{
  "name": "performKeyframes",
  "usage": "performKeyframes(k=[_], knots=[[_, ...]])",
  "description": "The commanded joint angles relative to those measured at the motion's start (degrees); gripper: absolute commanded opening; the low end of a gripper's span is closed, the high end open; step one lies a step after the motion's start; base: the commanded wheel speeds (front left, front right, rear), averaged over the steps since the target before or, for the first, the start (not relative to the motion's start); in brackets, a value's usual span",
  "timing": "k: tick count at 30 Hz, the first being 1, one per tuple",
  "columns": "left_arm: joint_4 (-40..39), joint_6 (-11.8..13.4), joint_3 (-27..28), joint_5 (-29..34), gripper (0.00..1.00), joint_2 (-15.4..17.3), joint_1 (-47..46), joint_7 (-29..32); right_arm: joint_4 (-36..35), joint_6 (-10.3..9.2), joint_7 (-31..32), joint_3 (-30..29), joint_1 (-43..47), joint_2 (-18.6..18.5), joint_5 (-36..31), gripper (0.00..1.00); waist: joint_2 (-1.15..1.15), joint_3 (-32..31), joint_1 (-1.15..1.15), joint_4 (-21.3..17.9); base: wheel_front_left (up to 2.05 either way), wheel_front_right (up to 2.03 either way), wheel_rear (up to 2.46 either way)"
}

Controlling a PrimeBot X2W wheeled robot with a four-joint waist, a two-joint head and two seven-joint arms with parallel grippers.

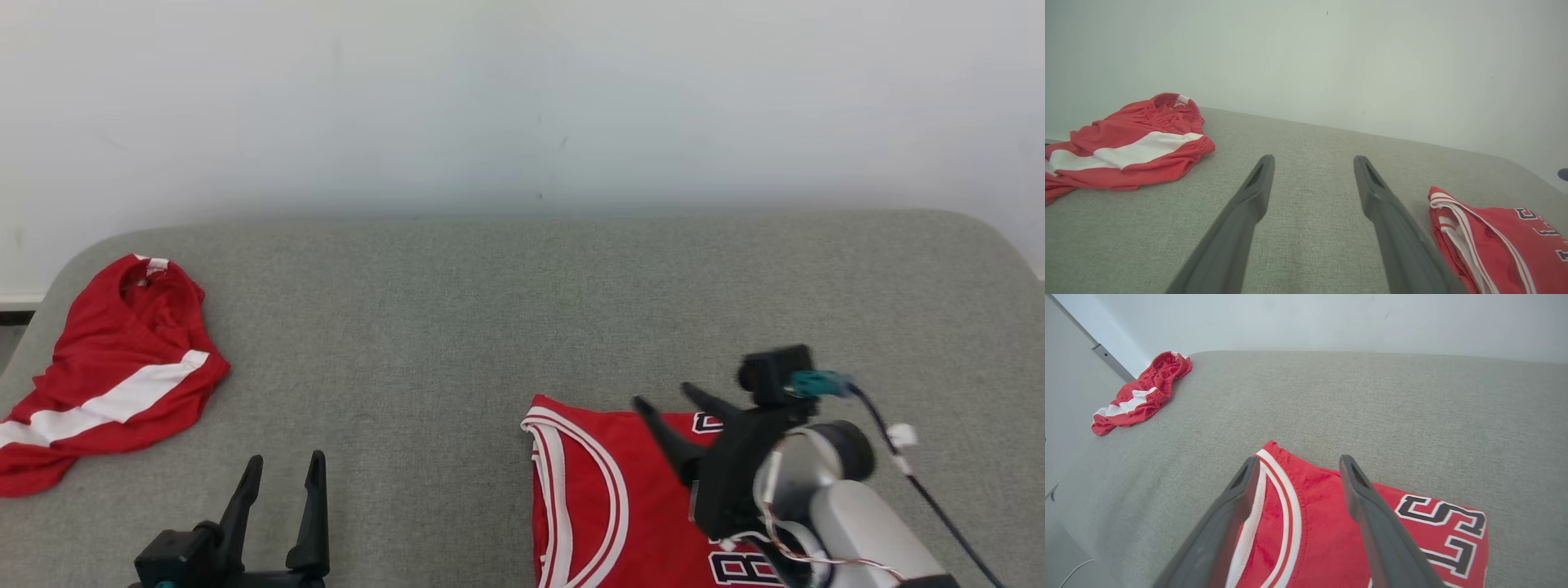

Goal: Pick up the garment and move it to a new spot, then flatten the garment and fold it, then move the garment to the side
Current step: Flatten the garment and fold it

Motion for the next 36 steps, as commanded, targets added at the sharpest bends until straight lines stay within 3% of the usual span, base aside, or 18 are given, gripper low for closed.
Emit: performKeyframes(k=[1,9,18,25,36], knots=[[-0.2,0.1,-0.3,0.2,1.00,0.0,0.9,0.0,-1.1,-0.14,-1.9,-1.8,1.9,-1.2,-1.4,1.00,0.00,-0.8,0.00,-0.8,0.00,0.00,0.00],[-0.2,0.1,0.0,0.9,1.00,0.3,2.2,0.0,-4.1,-0.14,-16.3,-13.0,10.5,-3.2,-9.0,1.00,0.00,-2.6,0.00,-2.7,0.00,0.00,0.00],[-0.2,0.1,1.9,1.4,1.00,0.2,2.9,0.0,-1.8,-0.14,-28.6,-15.4,14.9,-4.5,-11.5,1.00,0.00,-4.0,0.00,-5.0,0.00,0.00,0.00],[0.4,0.1,3.6,1.8,1.00,0.0,3.7,0.0,2.7,-0.14,-32.9,-13.7,14.9,-5.2,-10.3,1.00,0.00,-4.6,0.00,-5.9,0.00,0.00,0.00],[0.5,0.1,4.3,2.6,1.00,-0.2,5.9,0.0,5.3,-0.14,-34.1,-11.1,13.5,-5.0,-11.0,1.00,0.00,-5.0,0.00,-6.3,0.00,0.00,0.00]])
